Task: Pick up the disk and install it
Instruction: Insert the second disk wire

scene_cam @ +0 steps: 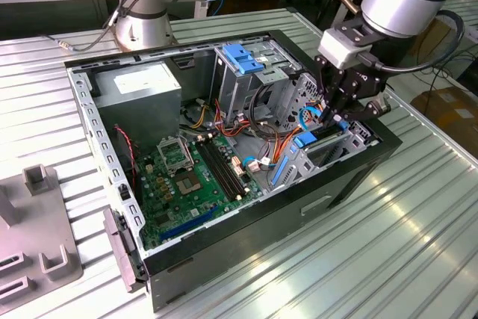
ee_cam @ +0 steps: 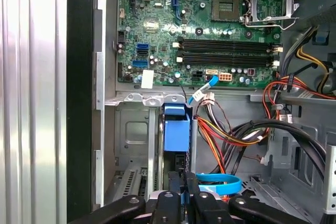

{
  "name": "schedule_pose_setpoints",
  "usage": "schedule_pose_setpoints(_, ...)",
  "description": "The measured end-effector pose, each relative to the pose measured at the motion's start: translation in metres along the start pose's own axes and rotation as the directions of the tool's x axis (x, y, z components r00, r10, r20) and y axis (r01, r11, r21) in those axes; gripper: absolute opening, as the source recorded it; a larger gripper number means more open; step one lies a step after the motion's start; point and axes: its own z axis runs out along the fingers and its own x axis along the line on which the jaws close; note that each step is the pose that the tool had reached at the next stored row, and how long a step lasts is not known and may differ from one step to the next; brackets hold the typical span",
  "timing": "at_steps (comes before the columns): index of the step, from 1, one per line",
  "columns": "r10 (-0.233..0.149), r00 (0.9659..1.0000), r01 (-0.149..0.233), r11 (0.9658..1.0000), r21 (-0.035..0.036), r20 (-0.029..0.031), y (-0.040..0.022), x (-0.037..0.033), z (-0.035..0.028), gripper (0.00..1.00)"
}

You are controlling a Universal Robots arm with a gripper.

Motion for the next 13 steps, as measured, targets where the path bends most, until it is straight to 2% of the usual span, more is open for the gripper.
schedule_pose_setpoints(4, 0.000, 1.0000, 0.000, 1.0000, 0.0000, -0.0002, 0.0001, 0.0001, 0.0028, 0.16)
schedule_pose_setpoints(8, 0.000, 1.0000, 0.000, 1.0000, -0.0001, -0.0004, 0.0003, -0.0012, 0.0100, 0.16)
schedule_pose_setpoints(13, 0.000, 1.0000, 0.000, 1.0000, 0.0000, -0.0003, 0.0004, -0.0017, 0.0111, 0.16)
